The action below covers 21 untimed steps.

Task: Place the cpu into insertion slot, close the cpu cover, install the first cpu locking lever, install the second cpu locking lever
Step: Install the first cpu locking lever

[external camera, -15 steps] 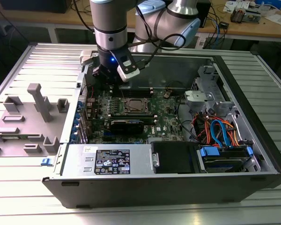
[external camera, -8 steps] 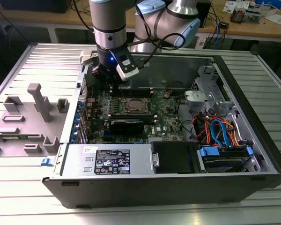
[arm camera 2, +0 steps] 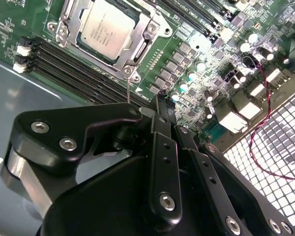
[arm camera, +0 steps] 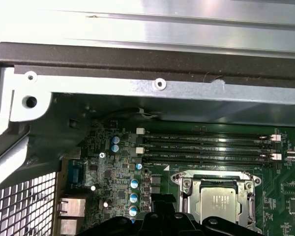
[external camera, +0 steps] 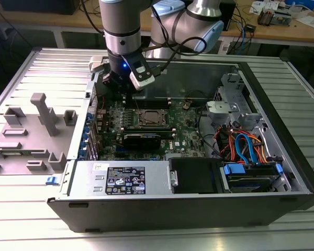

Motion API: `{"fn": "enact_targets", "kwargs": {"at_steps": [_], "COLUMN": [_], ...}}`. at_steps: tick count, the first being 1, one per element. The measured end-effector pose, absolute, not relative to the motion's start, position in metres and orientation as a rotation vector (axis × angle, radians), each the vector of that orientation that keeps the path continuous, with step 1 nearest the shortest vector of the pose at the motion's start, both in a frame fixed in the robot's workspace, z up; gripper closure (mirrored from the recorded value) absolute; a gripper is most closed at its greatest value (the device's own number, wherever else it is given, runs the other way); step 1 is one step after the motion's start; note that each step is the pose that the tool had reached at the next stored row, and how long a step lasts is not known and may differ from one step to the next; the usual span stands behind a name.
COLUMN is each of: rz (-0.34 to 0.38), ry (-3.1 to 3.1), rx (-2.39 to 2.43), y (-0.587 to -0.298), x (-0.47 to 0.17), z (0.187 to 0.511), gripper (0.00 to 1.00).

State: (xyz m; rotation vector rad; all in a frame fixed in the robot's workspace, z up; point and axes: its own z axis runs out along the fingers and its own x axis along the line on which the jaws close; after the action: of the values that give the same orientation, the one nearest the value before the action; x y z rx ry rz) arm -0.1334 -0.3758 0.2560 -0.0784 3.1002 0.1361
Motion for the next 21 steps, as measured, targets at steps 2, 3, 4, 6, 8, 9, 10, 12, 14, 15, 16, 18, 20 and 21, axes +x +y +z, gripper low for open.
{"fn": "enact_targets", "kwargs": {"at_steps": [2,3,4,6,8,9,10,12,14,15,16,18,20,21], "rz": [0.136,0.136,0.136,0.137,0.137,0.137,0.137,0.138,0.138,0.138,0.138,0.138,0.138,0.138], "ry": [3.100,3.100,3.100,3.100,3.100,3.100,3.100,3.100,3.100,3.100,3.100,3.100,3.100,3.100], "rx": [-0.078,-0.079,-0.079,-0.079,-0.079,-0.079,-0.079,-0.079,-0.078,-0.078,-0.078,-0.079,-0.079,-0.079], "y": [-0.375,-0.374,-0.374,-0.372,-0.370,-0.369,-0.367,-0.365,-0.363,-0.362,-0.361,-0.360,-0.360,-0.360], "x": [-0.134,-0.134,-0.134,-0.134,-0.134,-0.134,-0.134,-0.135,-0.135,-0.135,-0.135,-0.135,-0.134,-0.133], "z": [0.256,0.256,0.256,0.256,0.256,0.256,0.256,0.256,0.256,0.256,0.256,0.256,0.256,0.256], "gripper": [0.89,0.89,0.89,0.89,0.89,0.89,0.89,0.89,0.89,0.89,0.89,0.89,0.89,0.89]}}
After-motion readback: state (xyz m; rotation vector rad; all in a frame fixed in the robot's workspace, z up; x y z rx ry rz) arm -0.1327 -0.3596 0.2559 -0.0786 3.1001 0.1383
